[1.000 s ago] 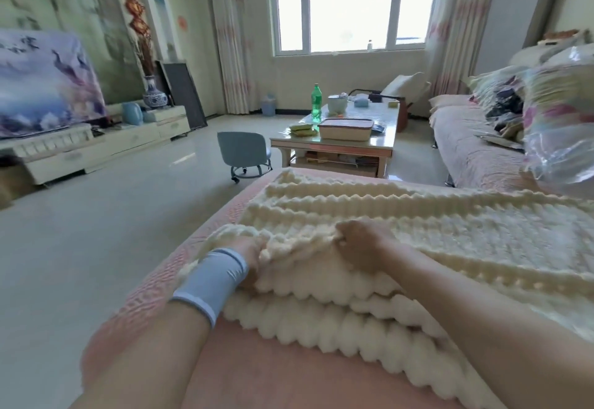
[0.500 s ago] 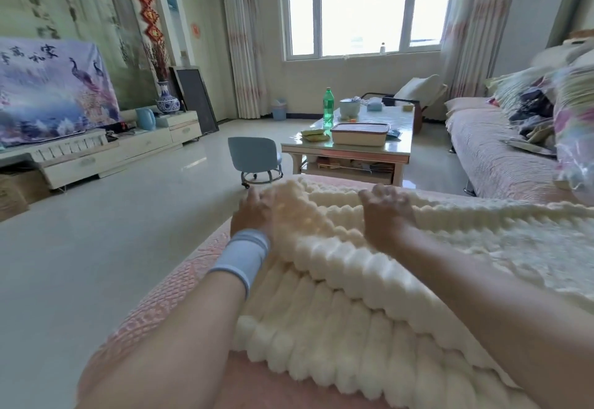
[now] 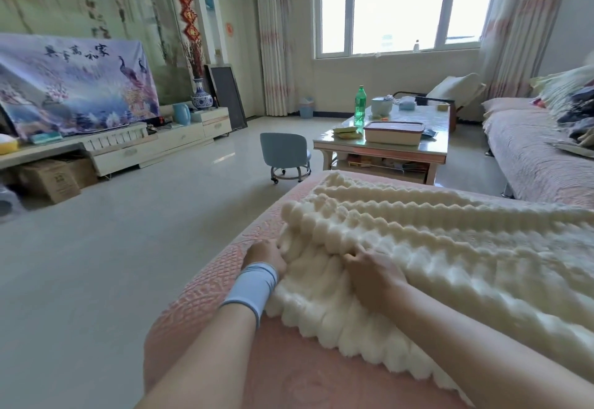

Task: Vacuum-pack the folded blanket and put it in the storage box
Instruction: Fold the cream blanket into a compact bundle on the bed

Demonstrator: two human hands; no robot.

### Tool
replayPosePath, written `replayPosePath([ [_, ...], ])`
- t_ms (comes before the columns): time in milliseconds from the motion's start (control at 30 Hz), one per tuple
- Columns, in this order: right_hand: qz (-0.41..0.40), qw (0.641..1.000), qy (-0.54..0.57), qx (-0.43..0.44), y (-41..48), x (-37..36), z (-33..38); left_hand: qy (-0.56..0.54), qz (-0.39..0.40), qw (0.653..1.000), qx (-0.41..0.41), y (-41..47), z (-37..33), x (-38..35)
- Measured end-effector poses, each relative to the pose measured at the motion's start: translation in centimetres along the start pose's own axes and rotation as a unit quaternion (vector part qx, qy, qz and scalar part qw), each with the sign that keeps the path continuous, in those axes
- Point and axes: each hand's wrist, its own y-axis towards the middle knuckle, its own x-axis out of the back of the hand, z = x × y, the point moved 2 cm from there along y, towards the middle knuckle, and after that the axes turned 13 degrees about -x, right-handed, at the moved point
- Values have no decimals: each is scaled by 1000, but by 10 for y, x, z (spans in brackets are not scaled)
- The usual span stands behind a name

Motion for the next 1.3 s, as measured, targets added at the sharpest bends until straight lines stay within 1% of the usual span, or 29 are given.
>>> replayPosePath([
  [67, 24, 998, -26, -52, 4, -2, -1, -11, 22, 999, -26, -2, -1, 0],
  [167, 91, 986, -81, -118, 7, 0, 0, -12, 71, 994, -86, -11, -10, -2],
  [233, 96, 983, -84, -136, 7, 3, 5, -14, 84, 987, -136, -22, -16, -6],
  [333, 8, 995, -37, -97, 4, 9, 17, -33, 77, 984, -158, -32, -20, -9],
  [400, -48, 998, 18, -28, 0, 10, 24, -58, 51, 988, -132, -32, -18, -2],
  [433, -61, 997, 38, 16, -3, 9, 28, -68, 46, 991, -109, -30, -14, 0],
  [467, -64, 995, 54, 52, -7, 7, 31, -67, 57, 992, -87, -29, -10, 3],
  [500, -60, 993, 70, 70, -12, 5, 32, -58, 81, 992, -75, -29, -7, 4],
  [533, -49, 993, 85, 66, -16, 2, 32, -48, 110, 991, -63, -31, -5, 5],
  [600, -8, 993, 115, 18, -24, -4, 26, -44, 148, 986, -60, -37, -6, 3],
  [633, 26, 992, 124, -5, -28, -7, 22, -52, 136, 987, -69, -40, -9, 5],
  [667, 59, 989, 130, -22, -33, -9, 19, -70, 107, 989, -79, -43, -12, 9],
  [700, 86, 987, 134, -36, -38, -10, 16, -118, 64, 988, -72, -45, -14, 17],
  [767, 96, 984, 142, -59, -47, -4, 11, -209, -27, 977, -22, -51, -11, 38],
  [800, 78, 983, 154, -65, -51, 4, 11, -236, -83, 968, -6, -55, -5, 51],
  [833, 36, 982, 173, -65, -57, 15, 14, -238, -121, 964, 6, -62, 2, 63],
  [867, -30, 980, 192, -53, -62, 27, 19, -253, -150, 955, 31, -70, 12, 73],
  [900, -96, 975, 195, -34, -70, 39, 27, -249, -162, 953, 53, -79, 22, 81],
  [933, -135, 973, 187, -16, -79, 50, 38, -230, -155, 957, 82, -88, 33, 87],
  [967, -133, 976, 174, 1, -90, 55, 51, -172, -122, 972, 103, -97, 41, 89],
  [1000, -98, 982, 159, 25, -102, 55, 63, -110, -83, 982, 130, -108, 45, 90],
  [1033, -34, 988, 141, 58, -114, 50, 73, -33, -51, 989, 134, -116, 46, 88],
  [1067, 43, 986, 134, 93, -125, 43, 80, 10, -33, 992, 122, -125, 39, 85],
  [1100, 121, 976, 144, 112, -137, 36, 82, 15, -24, 996, 86, -130, 28, 79],
  [1133, 171, 965, 159, 116, -146, 30, 79, 6, -12, 1000, 25, -133, 14, 71],
  [1167, 177, 961, 179, 112, -153, 27, 74, 0, 16, 998, -56, -134, -5, 61],
  [1200, 156, 962, 199, 102, -158, 26, 64, -18, 55, 990, -128, -138, -24, 50],
  [1233, 130, 965, 213, 85, -162, 26, 52, -40, 102, 978, -176, -143, -41, 37],
  [1300, 96, 974, 203, 43, -170, 22, 22, -80, 197, 954, -211, -154, -68, 11],
])
